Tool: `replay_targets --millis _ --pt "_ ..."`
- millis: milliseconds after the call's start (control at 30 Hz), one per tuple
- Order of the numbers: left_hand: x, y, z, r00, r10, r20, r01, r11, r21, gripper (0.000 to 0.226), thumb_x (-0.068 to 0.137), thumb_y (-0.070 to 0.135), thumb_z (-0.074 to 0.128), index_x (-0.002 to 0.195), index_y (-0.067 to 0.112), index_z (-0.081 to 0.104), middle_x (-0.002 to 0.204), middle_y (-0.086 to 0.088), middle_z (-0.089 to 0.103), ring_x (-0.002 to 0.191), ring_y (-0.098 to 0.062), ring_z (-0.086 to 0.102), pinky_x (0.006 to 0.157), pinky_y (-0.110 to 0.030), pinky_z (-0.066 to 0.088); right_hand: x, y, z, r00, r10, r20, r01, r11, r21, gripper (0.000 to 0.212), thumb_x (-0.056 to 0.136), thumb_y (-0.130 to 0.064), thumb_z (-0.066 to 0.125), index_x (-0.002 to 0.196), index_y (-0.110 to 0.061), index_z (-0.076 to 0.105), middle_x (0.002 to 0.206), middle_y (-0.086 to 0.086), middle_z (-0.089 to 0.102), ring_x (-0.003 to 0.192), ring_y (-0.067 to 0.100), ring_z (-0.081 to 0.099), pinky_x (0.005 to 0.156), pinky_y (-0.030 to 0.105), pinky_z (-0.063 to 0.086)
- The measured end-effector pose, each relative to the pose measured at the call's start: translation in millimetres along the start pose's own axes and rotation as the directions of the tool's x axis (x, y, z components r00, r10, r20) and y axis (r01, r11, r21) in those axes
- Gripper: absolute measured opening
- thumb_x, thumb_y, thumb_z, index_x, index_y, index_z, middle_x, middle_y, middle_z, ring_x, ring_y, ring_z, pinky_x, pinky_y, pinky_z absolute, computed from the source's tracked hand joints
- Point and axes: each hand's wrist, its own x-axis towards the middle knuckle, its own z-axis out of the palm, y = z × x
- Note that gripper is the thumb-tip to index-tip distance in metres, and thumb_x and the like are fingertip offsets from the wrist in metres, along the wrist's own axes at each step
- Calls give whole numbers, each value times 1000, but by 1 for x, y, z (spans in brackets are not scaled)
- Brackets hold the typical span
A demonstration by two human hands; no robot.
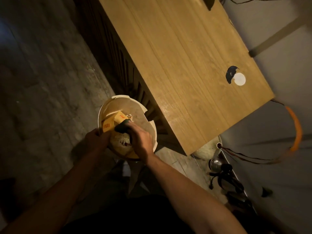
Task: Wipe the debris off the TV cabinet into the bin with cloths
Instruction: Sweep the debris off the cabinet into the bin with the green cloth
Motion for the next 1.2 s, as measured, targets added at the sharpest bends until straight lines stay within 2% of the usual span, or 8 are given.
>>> replay_targets --millis 133,400,633,767,867,1000,1133,1200 --pt "-5 -4 2 999 23 -36 -23 1000 -10 26 82 14 72 100 -5 69 91 -19 68 84 -33 63 70 -36 48 8 -8 -14 994 36 -102 -41 998 -45 31 106 -22 54 134 -25 68 142 -4 65 134 11 57 113 31 46" --pt "-22 -10 6 999 31 -44 -26 996 90 22 85 19 72 88 -1 64 81 -16 65 77 -30 63 60 -29 47 16 -28 -87 923 117 -367 -56 983 173 31 105 -8 54 132 -9 69 136 6 68 123 4 58 103 7 41" --pt "-42 -14 28 999 46 -7 -44 988 147 21 85 17 71 93 -2 68 83 -15 66 80 -30 63 60 -29 46 43 9 -213 778 359 -516 -119 890 440 36 106 -14 53 142 -15 59 115 1 69 111 29 69 97 47 58" --pt "-52 -23 49 999 37 -30 -35 999 39 16 84 21 73 89 7 65 86 -8 66 81 -25 62 68 -35 49 52 67 -315 702 321 -636 -175 943 282 35 106 -14 52 140 -12 61 111 -4 71 88 -11 69 82 22 60" --pt "-53 -26 64 998 -8 -66 7 1000 -17 23 83 21 74 81 1 62 79 -11 63 78 -28 60 73 -42 49 54 118 -385 674 290 -680 -282 951 126 36 106 -16 48 137 -14 66 131 3 70 121 11 65 110 36 49" --pt "-58 -36 80 993 -9 -114 -3 994 -107 18 87 9 66 75 -1 56 73 -15 55 77 -28 54 65 -37 45 63 182 -459 654 265 -708 -405 914 -31 36 104 -22 48 133 -22 69 135 -1 69 131 19 59 122 38 35" --pt "-64 -47 88 991 59 -116 -71 993 -98 16 95 6 61 80 -1 58 59 3 59 57 -8 57 51 -28 43 70 220 -489 702 273 -658 -484 861 -159 36 105 -25 44 132 -26 68 136 1 68 131 28 53 118 34 30" --pt "-64 -53 95 983 64 -172 -82 992 -101 15 95 2 60 101 -11 63 69 -9 62 57 -7 58 45 -20 46 74 231 -481 735 269 -622 -489 846 -212 38 106 -25 43 137 -24 65 144 4 62 137 29 47 113 24 26"
